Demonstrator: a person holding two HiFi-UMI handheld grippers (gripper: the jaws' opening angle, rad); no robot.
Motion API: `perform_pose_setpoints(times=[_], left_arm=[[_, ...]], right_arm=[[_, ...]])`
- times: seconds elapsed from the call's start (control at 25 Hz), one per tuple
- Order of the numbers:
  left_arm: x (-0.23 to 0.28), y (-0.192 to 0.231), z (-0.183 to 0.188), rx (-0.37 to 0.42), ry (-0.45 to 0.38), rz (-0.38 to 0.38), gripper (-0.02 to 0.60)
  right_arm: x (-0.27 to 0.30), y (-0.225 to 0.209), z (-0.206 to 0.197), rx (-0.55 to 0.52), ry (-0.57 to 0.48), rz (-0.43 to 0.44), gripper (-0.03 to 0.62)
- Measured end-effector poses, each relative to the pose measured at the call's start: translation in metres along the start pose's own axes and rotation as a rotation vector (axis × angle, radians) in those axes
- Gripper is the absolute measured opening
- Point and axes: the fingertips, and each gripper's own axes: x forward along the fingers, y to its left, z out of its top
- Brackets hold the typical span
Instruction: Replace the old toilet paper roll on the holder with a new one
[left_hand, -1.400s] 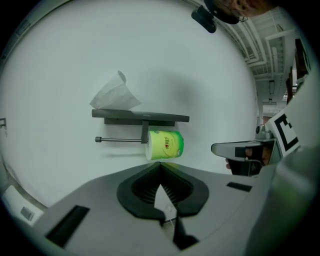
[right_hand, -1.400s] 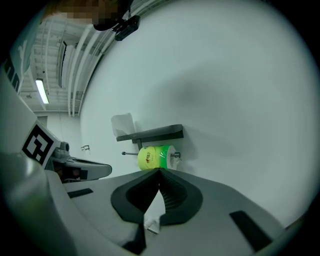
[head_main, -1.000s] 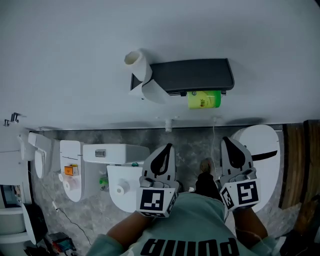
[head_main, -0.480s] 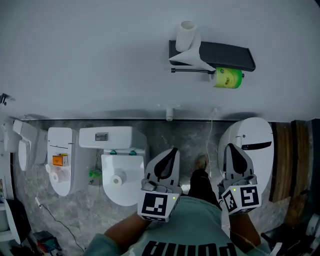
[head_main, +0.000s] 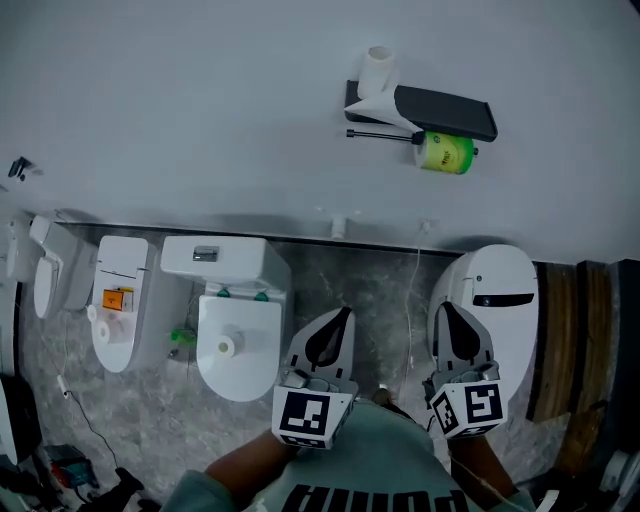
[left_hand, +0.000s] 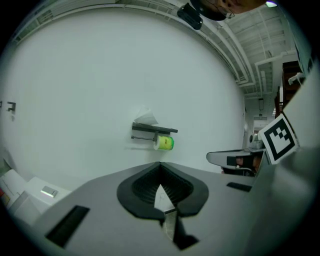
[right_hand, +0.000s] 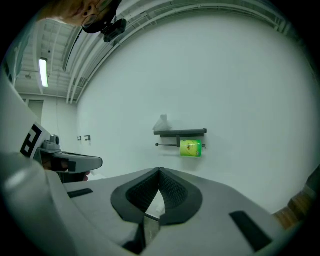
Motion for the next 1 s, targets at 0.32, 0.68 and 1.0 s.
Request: perform_pose_setpoints(times=[0.32,0.68,1.0], left_arm=[[-0.043,-0.079,-0.024,0.030,0.015,0.079,0.006],[-0.099,-0.144,-0.048,0.047,0.013,0.161,0.006],[-0.125,-0.160,-0.062,0.064,0.011,0.173,0.006]], right_arm=[[-0.078,-0.023,-0.002,-0.021,-0.056,0.081,0.009],[-0.162,-0.030,-0.010,-0.049,-0.080,0.153,0.009],[-0.202,-0.020,-0.031,-0.067,-0.080,0.157,0.008]])
